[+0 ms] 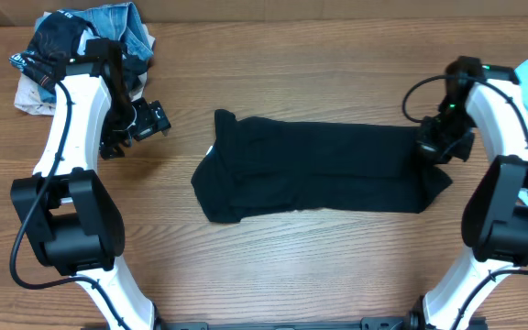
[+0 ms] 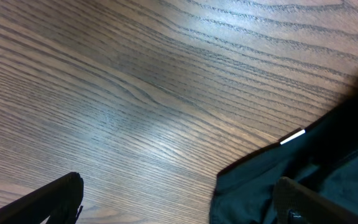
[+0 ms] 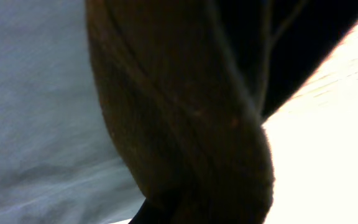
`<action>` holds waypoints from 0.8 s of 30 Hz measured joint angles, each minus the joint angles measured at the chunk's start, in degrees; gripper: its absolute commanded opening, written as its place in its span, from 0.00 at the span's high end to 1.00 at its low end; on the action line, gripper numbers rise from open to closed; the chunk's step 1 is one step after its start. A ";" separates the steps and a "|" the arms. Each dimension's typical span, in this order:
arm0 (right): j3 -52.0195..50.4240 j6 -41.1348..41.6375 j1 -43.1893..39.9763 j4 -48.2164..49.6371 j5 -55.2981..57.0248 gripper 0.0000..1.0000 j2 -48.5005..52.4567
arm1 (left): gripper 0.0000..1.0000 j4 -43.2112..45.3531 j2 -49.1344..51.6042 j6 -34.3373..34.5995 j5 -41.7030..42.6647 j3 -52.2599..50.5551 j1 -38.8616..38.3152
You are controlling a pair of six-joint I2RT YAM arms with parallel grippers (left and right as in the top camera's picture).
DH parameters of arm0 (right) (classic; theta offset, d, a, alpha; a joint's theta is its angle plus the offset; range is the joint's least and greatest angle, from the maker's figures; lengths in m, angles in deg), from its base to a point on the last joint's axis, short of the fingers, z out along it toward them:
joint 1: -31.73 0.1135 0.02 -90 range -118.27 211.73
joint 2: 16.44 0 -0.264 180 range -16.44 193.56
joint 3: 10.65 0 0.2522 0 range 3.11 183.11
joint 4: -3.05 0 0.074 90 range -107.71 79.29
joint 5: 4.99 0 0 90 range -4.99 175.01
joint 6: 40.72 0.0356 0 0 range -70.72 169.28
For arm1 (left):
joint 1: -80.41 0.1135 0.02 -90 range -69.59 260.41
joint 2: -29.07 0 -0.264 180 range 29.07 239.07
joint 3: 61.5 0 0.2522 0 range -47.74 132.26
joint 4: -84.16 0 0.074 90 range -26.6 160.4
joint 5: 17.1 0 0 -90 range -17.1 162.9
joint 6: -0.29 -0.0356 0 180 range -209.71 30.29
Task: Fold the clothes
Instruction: 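Fold the right end leftward over the shirt with the right gripper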
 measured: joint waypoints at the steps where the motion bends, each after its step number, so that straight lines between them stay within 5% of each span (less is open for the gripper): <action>1: 0.00 0.33 1.01 -0.11 0.04 0.96 0.00 | 0.00 -0.02 0.00 0.00 -0.02 0.00 0.00; 6: 0.00 2.08 5.18 -1.05 0.07 0.96 0.00 | 0.00 -0.02 0.00 0.00 0.00 0.00 0.00; 7: 0.00 2.47 5.92 -1.33 0.04 0.89 0.00 | 0.00 -0.02 0.00 0.00 0.00 0.00 0.00; 9: 0.00 3.15 7.30 -1.66 0.04 0.44 0.00 | 0.00 -0.02 0.00 0.00 0.00 0.00 0.00; 10: 0.00 3.48 7.98 -1.77 0.02 0.41 0.00 | 0.00 -0.02 0.00 0.00 -0.02 0.00 0.00; 24: 0.74 4.26 8.13 -1.79 -0.31 0.36 0.00 | 0.00 -0.02 0.00 0.00 -0.02 0.00 0.00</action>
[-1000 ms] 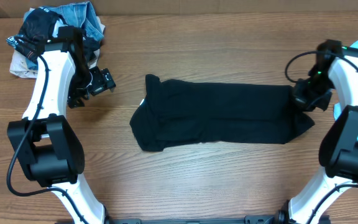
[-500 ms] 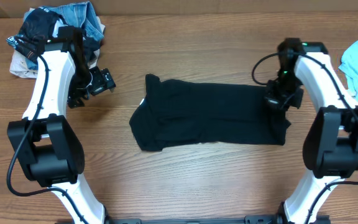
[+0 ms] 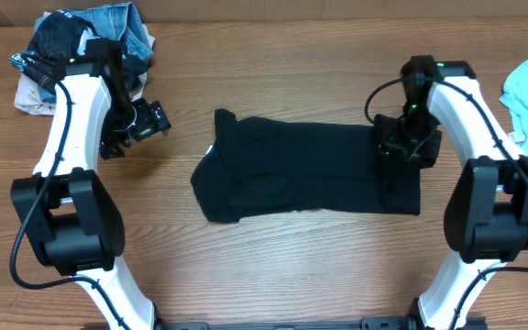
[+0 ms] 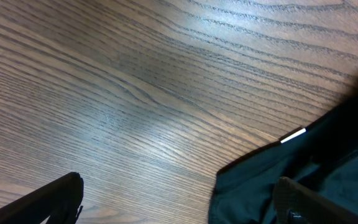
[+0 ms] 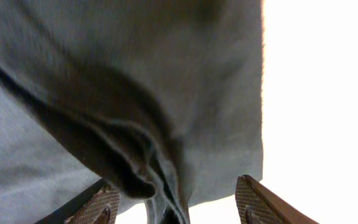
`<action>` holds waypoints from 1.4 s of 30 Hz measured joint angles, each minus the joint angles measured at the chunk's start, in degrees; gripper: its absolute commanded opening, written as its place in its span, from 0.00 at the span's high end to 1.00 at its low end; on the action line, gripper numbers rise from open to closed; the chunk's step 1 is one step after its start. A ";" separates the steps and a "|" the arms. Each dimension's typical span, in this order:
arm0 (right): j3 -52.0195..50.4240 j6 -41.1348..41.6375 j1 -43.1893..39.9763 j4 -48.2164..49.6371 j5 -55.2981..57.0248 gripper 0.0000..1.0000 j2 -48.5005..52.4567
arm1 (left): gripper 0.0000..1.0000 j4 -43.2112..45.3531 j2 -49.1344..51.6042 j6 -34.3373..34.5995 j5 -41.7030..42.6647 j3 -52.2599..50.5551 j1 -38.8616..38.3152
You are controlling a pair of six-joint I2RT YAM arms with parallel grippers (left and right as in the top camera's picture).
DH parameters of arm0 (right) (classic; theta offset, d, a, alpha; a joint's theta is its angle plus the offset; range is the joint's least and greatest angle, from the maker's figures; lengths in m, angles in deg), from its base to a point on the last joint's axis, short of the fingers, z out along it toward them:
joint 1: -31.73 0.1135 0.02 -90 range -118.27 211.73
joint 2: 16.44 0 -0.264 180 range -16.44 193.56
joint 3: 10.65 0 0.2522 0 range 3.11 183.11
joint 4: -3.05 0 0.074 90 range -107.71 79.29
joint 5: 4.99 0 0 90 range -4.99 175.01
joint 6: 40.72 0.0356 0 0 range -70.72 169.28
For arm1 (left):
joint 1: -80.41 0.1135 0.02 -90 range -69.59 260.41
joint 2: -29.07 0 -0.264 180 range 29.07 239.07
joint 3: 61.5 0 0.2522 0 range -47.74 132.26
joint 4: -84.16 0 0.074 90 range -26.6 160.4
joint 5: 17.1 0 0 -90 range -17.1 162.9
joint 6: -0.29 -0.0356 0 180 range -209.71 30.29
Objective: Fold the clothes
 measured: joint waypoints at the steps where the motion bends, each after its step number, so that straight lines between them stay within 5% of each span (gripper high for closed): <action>1: 0.57 -0.04 -0.72 0.31 -0.39 0.36 0.00 | 0.00 0.00 0.00 0.00 0.02 0.00 0.00; 8: 2.82 -2.73 -6.64 4.50 -9.51 0.39 0.00 | 0.00 0.00 0.00 0.00 0.02 0.00 0.00; 16: 2.80 -6.32 -10.43 5.18 -19.45 0.74 0.00 | 0.00 0.00 0.00 0.00 0.00 0.00 0.00; 38: -16.74 -6.75 -5.25 19.96 -25.70 0.87 0.00 | 0.00 -0.17 0.00 0.00 0.00 0.00 0.00; 42: -14.43 -6.10 -5.29 14.82 -26.32 0.79 0.00 | 0.00 -0.22 0.00 0.00 0.00 0.00 0.00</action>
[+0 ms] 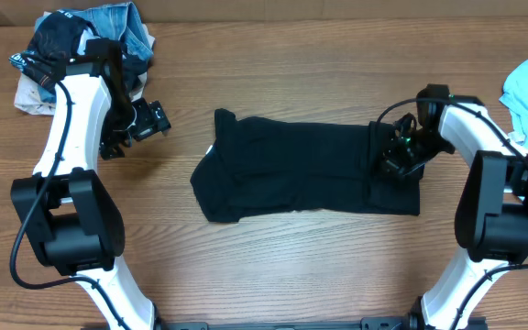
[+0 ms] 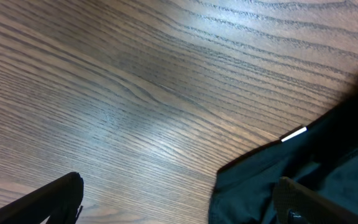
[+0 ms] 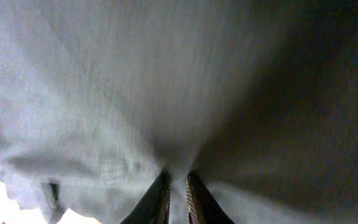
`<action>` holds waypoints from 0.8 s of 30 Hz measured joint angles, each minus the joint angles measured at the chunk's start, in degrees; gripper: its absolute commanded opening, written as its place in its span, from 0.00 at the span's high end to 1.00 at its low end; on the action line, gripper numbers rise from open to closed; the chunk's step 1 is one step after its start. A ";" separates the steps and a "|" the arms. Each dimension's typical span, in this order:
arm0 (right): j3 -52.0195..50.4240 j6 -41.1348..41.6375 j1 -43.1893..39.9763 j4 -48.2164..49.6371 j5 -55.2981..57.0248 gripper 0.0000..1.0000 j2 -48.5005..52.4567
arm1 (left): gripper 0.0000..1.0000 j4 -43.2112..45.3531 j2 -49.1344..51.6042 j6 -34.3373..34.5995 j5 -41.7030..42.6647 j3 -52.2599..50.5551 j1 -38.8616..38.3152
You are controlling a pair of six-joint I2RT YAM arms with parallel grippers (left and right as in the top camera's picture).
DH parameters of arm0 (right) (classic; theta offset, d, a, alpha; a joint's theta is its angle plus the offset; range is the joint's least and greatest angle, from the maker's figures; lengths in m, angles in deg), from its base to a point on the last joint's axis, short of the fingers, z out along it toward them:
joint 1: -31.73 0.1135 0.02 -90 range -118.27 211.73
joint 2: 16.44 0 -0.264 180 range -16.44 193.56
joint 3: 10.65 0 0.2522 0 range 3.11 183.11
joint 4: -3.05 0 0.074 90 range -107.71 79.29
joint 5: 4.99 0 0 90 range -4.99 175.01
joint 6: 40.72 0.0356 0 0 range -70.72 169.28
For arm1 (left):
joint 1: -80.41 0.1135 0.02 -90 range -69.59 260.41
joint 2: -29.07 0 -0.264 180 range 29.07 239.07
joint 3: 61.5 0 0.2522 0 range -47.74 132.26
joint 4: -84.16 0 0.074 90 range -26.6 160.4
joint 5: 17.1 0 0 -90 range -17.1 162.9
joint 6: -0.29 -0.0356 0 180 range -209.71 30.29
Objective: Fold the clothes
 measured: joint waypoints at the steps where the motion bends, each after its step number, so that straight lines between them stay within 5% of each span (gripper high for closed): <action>1: 1.44 -0.02 0.00 -1.66 -0.11 0.72 0.00 | 0.00 0.00 0.00 0.00 0.00 0.00 0.00; 2: 3.91 -0.37 0.00 -3.87 -0.33 0.60 0.00 | 0.00 -0.04 0.00 0.00 0.02 0.00 0.00; 3: 6.23 -0.63 0.00 -5.42 -0.39 0.29 0.00 | 0.00 -0.11 0.00 0.00 0.00 0.00 0.00; 4: 8.79 -0.85 0.00 -7.17 -0.33 0.09 -0.02 | 0.00 -0.09 0.00 0.00 0.00 0.00 0.00; 5: 11.54 -1.05 -0.04 -8.63 -0.28 0.00 -0.02 | 0.00 -0.13 0.00 0.00 0.00 0.00 0.00; 13: 26.69 -3.98 -4.50 -16.68 11.61 0.00 -1.88 | 0.00 -0.20 0.00 -0.02 0.00 0.00 0.00; 24: 17.29 -12.50 -14.25 -9.55 13.40 0.00 -1.88 | 0.00 -0.20 0.00 -0.02 0.00 0.00 0.00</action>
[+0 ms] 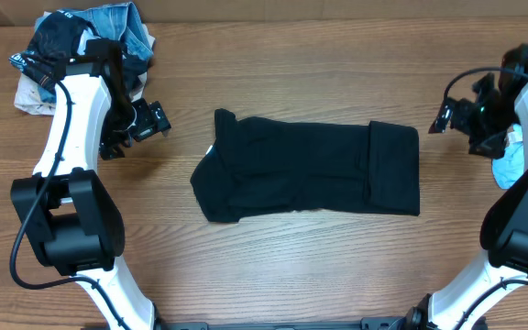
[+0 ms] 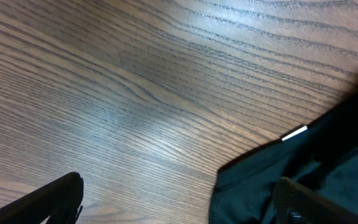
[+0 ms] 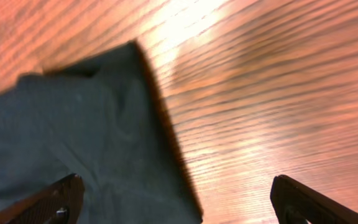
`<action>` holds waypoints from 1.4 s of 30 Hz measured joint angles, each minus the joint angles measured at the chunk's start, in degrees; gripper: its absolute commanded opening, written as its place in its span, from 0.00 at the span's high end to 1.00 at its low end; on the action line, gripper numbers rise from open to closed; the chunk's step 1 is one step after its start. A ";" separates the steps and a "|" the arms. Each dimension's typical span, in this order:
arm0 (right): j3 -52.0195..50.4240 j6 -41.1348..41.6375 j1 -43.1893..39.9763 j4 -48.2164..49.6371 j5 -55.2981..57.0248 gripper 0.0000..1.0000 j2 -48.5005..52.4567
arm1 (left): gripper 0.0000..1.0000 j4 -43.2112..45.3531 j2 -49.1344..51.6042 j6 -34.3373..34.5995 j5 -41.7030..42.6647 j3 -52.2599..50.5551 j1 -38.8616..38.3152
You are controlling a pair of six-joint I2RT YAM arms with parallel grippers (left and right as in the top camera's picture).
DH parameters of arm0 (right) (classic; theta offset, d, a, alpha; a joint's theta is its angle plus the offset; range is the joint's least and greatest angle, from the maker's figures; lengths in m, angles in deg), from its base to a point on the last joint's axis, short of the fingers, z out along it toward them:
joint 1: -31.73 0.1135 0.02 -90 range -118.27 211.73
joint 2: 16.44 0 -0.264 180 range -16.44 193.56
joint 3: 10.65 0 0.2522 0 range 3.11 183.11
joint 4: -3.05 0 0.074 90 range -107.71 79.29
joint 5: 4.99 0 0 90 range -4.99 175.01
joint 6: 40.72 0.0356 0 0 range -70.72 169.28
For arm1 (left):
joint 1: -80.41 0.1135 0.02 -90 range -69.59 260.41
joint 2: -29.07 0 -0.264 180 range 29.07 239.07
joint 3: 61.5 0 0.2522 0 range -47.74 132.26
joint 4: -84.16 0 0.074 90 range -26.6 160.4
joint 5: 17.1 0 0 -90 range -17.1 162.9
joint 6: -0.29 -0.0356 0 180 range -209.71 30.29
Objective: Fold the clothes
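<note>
A black garment (image 1: 305,170) lies flat at the table's middle, its right end folded back on itself as a flap (image 1: 394,165). My left gripper (image 1: 154,120) hangs open just left of the garment's upper left corner. In the left wrist view the left gripper (image 2: 179,208) has bare wood between its fingers, with the black cloth (image 2: 316,162) and its white tag (image 2: 294,134) at the right. My right gripper (image 1: 447,117) is open, off the garment's upper right corner. In the right wrist view the right gripper (image 3: 182,208) spans the cloth's edge (image 3: 86,143) and bare wood.
A heap of dark and denim clothes (image 1: 81,41) sits at the back left corner. A light blue garment lies at the right edge, behind my right arm. The wooden table (image 1: 282,82) runs between them.
My right gripper was down on the folded right end of the black garment with its fingers together. It is now open, up and to the right, off the cloth. The flap stays folded.
The black garment first lay stretched out longer, with my right gripper at its far right end. Then that end was further left, over the garment. Then the gripper was low on the flap, fingers together. Now it is open and off the cloth. The left arm stayed still.
</note>
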 measured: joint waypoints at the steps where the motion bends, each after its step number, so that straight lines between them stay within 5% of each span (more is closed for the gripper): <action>1: -1.27 -1.36 -0.09 0.72 -1.42 0.00 0.04 | 0.00 0.00 0.00 0.00 0.00 0.00 0.00; 21: -19.58 -8.98 0.00 14.80 -15.13 0.07 0.26 | 0.00 -0.22 0.00 -0.13 0.02 0.00 0.00; 30: -23.98 -9.20 -0.11 18.36 -19.19 0.50 0.26 | 0.00 -0.22 0.00 -0.13 0.02 0.00 0.00; 35: -25.29 -8.92 -0.20 18.38 -19.58 0.93 0.26 | 0.00 -0.20 0.00 -0.13 0.00 0.00 0.00; 42: -24.79 -9.11 -0.22 16.00 -19.76 0.96 0.26 | 0.00 -0.22 0.00 -0.13 0.00 0.00 0.00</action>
